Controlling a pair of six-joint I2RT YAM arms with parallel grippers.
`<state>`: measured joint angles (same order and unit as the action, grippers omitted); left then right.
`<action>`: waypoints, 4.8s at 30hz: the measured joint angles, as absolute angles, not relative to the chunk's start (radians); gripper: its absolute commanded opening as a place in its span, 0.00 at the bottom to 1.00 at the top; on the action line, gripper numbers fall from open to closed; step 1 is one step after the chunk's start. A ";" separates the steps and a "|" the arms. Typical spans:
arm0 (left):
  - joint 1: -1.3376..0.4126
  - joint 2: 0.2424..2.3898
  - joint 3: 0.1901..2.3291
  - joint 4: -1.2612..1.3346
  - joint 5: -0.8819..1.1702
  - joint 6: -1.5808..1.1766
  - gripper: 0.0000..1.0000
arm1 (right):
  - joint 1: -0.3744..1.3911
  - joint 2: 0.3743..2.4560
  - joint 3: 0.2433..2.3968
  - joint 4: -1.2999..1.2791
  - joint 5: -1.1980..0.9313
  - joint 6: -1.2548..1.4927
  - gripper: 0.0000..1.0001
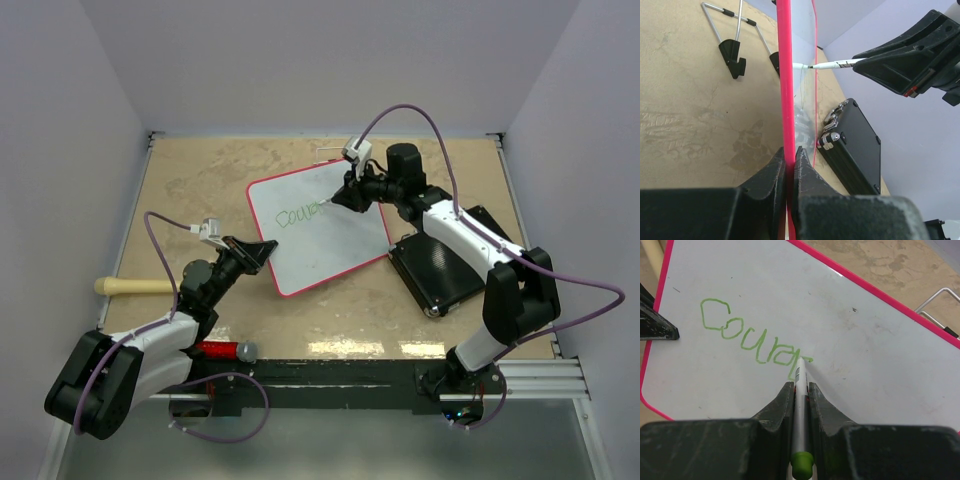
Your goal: Write a sentence on the whiteboard
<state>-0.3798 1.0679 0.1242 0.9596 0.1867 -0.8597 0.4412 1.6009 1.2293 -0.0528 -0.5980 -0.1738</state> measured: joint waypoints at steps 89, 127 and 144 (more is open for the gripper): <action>-0.380 1.087 0.119 0.993 0.202 -0.848 0.00 | 0.404 1.584 1.230 -0.146 -0.596 -0.228 0.00; -0.380 1.091 0.116 0.997 0.199 -0.852 0.00 | 0.402 1.622 1.288 -0.135 -0.595 -0.228 0.00; -0.380 1.097 0.116 0.995 0.194 -0.855 0.00 | 0.401 1.589 1.224 -0.176 -0.593 -0.270 0.00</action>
<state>-0.3798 1.0973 0.1158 0.9951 0.1940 -0.8547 0.4011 1.5894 1.2240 -0.1764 -0.5934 -0.2699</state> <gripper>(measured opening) 0.076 0.139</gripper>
